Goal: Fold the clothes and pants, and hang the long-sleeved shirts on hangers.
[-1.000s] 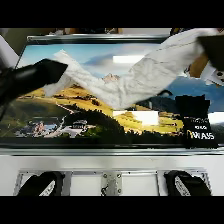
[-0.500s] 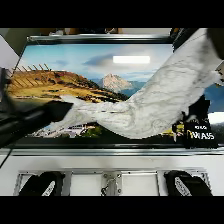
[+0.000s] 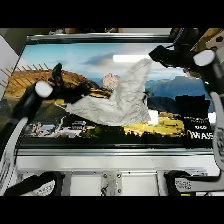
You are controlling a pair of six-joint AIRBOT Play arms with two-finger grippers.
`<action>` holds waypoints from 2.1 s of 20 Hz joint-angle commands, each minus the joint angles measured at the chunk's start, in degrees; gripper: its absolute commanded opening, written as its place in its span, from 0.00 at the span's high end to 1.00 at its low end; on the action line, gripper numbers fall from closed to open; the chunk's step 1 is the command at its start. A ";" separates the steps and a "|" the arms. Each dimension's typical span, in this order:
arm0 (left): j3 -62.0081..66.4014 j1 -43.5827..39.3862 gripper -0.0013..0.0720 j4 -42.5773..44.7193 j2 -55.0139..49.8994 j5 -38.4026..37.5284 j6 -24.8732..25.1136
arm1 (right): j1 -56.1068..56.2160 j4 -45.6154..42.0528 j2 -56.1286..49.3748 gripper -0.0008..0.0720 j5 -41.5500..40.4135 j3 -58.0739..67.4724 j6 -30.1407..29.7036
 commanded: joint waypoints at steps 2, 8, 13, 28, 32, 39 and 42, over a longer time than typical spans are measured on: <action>22.67 9.62 0.04 -6.60 -14.88 -5.64 1.36 | -3.17 2.67 -3.19 0.29 -0.48 7.67 -5.88; 15.72 16.04 0.04 15.56 -5.68 -18.03 1.36 | -10.14 -15.93 9.03 0.29 23.45 -0.55 -3.78; -11.02 14.45 0.04 17.07 7.10 -13.68 1.31 | -10.86 -25.29 20.92 0.29 25.11 -31.58 12.00; -31.87 10.62 0.04 17.03 20.52 -0.55 -5.38 | 2.38 12.22 17.64 0.27 -19.58 -62.03 10.45; -31.87 10.62 0.04 17.05 20.50 -0.17 -5.38 | 4.50 13.22 15.45 0.28 -23.28 -61.96 10.45; -31.87 10.62 0.04 17.07 19.45 1.11 -6.69 | 4.66 13.18 13.68 0.65 -24.13 -61.90 10.43; -31.85 10.62 0.04 17.09 15.63 1.33 -8.55 | 4.66 13.18 13.81 0.95 -23.80 -61.90 10.43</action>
